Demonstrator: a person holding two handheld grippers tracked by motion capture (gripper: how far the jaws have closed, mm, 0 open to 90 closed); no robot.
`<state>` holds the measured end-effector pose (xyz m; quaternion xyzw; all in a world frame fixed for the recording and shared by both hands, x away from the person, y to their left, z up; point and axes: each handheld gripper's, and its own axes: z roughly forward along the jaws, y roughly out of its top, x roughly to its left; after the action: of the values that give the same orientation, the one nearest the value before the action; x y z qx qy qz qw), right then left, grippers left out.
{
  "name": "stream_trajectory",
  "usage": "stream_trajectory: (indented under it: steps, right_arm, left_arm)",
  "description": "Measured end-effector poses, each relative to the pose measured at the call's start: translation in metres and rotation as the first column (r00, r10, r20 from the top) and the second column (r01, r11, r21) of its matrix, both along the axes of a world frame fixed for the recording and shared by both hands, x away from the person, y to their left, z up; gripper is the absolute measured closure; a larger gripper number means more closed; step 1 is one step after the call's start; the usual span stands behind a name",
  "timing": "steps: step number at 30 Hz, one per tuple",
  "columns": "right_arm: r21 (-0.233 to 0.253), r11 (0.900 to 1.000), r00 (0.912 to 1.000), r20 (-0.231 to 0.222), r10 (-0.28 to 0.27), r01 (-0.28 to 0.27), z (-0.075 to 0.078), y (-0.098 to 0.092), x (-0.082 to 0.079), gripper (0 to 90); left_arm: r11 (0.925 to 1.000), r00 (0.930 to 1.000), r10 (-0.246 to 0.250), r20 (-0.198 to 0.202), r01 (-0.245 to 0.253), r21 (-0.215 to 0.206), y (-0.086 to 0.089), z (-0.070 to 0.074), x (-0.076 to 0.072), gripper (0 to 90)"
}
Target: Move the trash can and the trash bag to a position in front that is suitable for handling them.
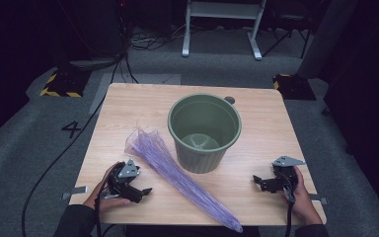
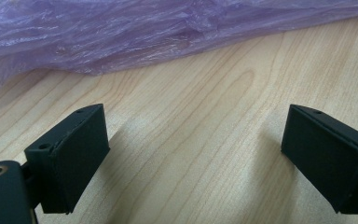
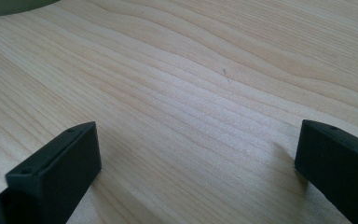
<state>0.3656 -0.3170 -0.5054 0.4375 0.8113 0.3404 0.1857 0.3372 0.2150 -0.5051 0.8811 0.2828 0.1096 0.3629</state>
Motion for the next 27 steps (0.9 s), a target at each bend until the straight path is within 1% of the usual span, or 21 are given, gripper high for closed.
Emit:
stream_trajectory:
  steps: [3, 4, 5, 7, 8, 10, 12, 13, 14, 15, 16, 17, 21, 23, 24, 25, 26, 27]
  right_arm:
    - [0.0, 1.0, 1.0, 0.0, 0.004, -0.004, 0.0, 0.0, 0.0, 0.5]
    - [-0.002, 1.0, 1.0, 0.002, 0.009, -0.009, 0.0, 0.0, 0.0, 1.6]
    - [0.003, 1.0, 0.9994, 0.012, 0.031, -0.031, 0.001, 0.0, -0.002, 5.7]
    - [0.005, 0.999, 0.999, 0.018, 0.041, -0.041, 0.001, 0.0, -0.003, 7.7]
    - [0.005, 0.999, 0.9985, 0.022, 0.05, -0.05, 0.001, -0.001, -0.003, 7.8]
    - [0.002, 0.999, 0.9987, 0.02, 0.046, -0.046, 0.001, 0.0, -0.002, 6.6]
    - [0.004, 0.998, 0.9984, 0.017, 0.055, -0.055, 0.001, -0.001, -0.002, 7.2]
    - [0.007, 0.998, 0.9981, 0.018, 0.059, -0.059, 0.001, -0.002, -0.001, 8.6]
    - [0.01, 0.998, 0.9975, 0.023, 0.066, -0.066, 0.001, -0.002, -0.002, 12.7]
    - [0.01, 0.998, 0.9975, 0.023, 0.066, -0.066, 0.001, -0.002, -0.002, 12.7]
    - [0.013, 0.997, 0.9956, 0.049, 0.08, -0.08, 0.002, -0.002, -0.004, 18.7]
    - [0.006, 0.997, 0.9949, 0.058, 0.082, -0.082, 0.002, -0.002, -0.005, 17.0]
    - [0.018, 0.995, 0.9926, 0.073, 0.097, -0.099, 0.004, -0.001, -0.005, 19.8]
    - [0.037, 0.993, 0.9907, 0.083, 0.108, -0.111, 0.009, 0.001, -0.005, 19.8]
    - [0.039, 0.99, 0.9867, 0.101, 0.128, -0.132, 0.017, 0.005, -0.007, 19.5]
    - [0.046, 0.989, 0.9835, 0.118, 0.137, -0.143, 0.021, 0.008, -0.008, 19.0]
    - [0.046, 0.989, 0.9835, 0.118, 0.137, -0.143, 0.021, 0.008, -0.008, 19.0]
    - [0.053, 0.987, 0.9809, 0.133, 0.142, -0.15, 0.026, 0.011, -0.009, 19.5]
  left_arm:
    - [1.0, 1.0, 0.004, 0.003, -0.004, 0.001, 0.0, 0.0, 0.0, 7.0]
    - [1.0, 1.0, 0.008, 0.003, -0.008, 0.002, 0.0, 0.0, 0.0, 7.1]
    - [0.9999, 0.9999, 0.01, 0.004, -0.01, 0.001, 0.0, 0.0, 0.0, 7.3]
    - [0.9998, 0.9998, 0.018, 0.004, -0.018, 0.002, 0.0, 0.0, 0.0, 7.6]
    - [0.9998, 0.9998, 0.018, 0.004, -0.018, 0.002, 0.0, 0.0, 0.0, 7.6]
    - [0.9997, 0.9997, 0.023, 0.005, -0.023, 0.002, 0.0, 0.0, 0.0, 7.6]
    - [0.9997, 0.9997, 0.025, 0.005, -0.025, 0.002, 0.0, 0.0, 0.0, 7.6]
    - [0.9997, 0.9997, 0.025, 0.006, -0.025, 0.001, 0.0, 0.0, 0.0, 7.6]
    - [0.9997, 0.9997, 0.025, 0.005, -0.025, 0.002, 0.0, 0.0, 0.0, 7.6]
    - [0.9997, 0.9997, 0.026, 0.005, -0.026, 0.002, 0.0, 0.0, 0.0, 7.6]
    - [0.9996, 0.9996, 0.027, 0.005, -0.027, 0.002, 0.0, 0.0, 0.0, 7.6]
    - [0.9996, 0.9996, 0.027, 0.005, -0.027, 0.001, 0.0, 0.0, 0.0, 7.6]
    - [0.9996, 0.9996, 0.027, 0.003, -0.027, 0.002, 0.0, 0.0, 0.0, 7.5]
    - [0.9996, 0.9996, 0.027, 0.003, -0.027, 0.002, 0.0, 0.0, 0.0, 7.5]
    - [0.9996, 0.9996, 0.027, 0.005, -0.027, 0.002, 0.0, 0.0, 0.0, 7.6]
    - [0.9996, 0.9996, 0.027, 0.005, -0.027, 0.002, 0.0, 0.0, 0.0, 7.6]
    - [0.9996, 0.9996, 0.027, 0.005, -0.027, 0.002, 0.0, 0.0, 0.0, 7.6]
    - [0.9996, 0.9996, 0.027, 0.005, -0.027, 0.002, 0.0, 0.0, 0.0, 7.6]
